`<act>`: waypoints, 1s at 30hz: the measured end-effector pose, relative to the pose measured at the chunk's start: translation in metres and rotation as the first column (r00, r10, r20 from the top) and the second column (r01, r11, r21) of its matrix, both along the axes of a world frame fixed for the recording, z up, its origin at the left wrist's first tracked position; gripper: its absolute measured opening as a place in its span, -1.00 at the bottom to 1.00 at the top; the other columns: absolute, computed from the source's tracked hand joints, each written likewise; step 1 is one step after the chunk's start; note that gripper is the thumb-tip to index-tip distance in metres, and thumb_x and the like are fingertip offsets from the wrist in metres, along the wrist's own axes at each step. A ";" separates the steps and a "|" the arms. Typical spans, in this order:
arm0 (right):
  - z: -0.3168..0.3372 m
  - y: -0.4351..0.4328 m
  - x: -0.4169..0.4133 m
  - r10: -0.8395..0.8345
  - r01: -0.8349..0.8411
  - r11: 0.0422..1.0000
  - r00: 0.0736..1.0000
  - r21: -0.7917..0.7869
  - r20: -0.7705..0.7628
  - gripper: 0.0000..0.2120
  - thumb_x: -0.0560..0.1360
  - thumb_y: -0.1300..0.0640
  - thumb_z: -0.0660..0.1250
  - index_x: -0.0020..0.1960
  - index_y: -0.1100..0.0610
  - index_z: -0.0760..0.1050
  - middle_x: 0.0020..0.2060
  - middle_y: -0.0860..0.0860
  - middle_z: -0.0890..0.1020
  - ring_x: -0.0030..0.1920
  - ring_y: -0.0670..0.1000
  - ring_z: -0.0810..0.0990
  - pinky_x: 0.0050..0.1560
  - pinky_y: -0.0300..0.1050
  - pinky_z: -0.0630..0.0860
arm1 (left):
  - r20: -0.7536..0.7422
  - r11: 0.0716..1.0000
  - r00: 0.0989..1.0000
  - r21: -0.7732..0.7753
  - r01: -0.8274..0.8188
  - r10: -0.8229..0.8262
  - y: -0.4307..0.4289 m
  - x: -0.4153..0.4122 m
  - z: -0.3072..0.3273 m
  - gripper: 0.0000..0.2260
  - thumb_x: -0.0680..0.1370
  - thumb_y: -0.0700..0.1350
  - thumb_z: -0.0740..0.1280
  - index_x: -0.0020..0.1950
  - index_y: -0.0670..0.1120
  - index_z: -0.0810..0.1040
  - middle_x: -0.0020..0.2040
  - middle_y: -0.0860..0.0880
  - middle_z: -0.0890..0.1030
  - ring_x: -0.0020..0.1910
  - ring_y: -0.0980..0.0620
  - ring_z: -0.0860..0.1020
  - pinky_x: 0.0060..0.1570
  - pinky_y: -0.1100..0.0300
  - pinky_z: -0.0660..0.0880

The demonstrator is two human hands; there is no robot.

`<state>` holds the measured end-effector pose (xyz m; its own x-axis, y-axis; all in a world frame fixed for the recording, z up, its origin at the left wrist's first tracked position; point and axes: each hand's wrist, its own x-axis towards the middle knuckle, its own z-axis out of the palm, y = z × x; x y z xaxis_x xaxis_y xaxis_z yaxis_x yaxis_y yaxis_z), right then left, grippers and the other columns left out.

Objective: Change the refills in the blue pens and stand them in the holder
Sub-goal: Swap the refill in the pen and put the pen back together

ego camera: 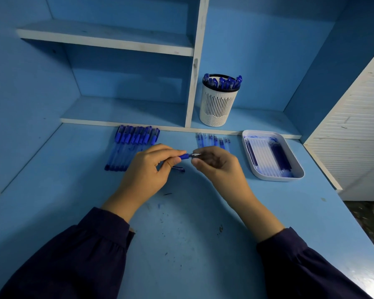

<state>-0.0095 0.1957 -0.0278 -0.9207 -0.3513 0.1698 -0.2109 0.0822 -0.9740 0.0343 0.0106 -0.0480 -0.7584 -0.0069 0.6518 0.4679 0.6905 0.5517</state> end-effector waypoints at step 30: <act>0.005 0.002 -0.012 -0.207 0.226 0.969 0.964 0.104 -0.167 -0.76 0.49 0.37 0.24 -0.11 0.11 0.62 -0.27 -0.01 0.55 -0.41 -0.19 0.45 -0.31 -0.41 0.33 | 0.040 0.999 0.998 0.009 -0.043 0.043 -0.008 -0.003 -0.002 -0.80 0.55 -0.18 0.40 0.17 -0.10 0.67 0.01 0.06 0.65 -0.01 0.17 0.60 0.04 0.21 0.56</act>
